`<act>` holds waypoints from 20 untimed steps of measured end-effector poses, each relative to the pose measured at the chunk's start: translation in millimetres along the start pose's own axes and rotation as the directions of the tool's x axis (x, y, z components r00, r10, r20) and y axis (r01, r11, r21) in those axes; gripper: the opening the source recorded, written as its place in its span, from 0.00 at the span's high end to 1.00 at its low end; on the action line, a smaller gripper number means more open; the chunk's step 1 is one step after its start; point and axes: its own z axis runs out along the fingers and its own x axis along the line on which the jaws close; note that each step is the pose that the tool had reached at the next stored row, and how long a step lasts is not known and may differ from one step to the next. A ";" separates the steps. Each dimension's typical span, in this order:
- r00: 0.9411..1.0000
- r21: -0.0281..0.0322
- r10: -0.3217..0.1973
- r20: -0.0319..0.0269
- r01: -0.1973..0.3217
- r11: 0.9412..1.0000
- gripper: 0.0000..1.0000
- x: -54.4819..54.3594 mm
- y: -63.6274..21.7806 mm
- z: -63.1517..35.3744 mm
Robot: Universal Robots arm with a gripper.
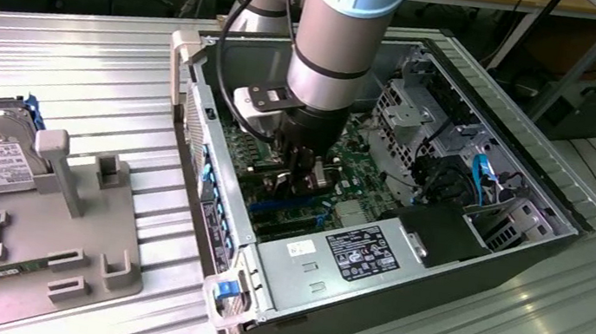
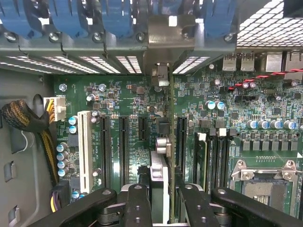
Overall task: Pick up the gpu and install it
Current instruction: 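Insert the gpu into the slot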
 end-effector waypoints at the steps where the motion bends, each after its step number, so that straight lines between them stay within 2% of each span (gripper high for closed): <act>1: 1.000 0.000 0.000 0.000 0.000 1.000 0.71 0.0 -0.3 0.0; 6: 1.000 0.000 0.000 0.000 0.000 1.000 0.71 0.0 -0.2 0.0; 12: 1.000 0.000 0.001 0.000 -0.001 1.000 0.71 -0.1 5.0 -0.1; 20: 1.000 0.000 0.002 0.001 -0.002 1.000 0.71 -0.1 5.2 1.5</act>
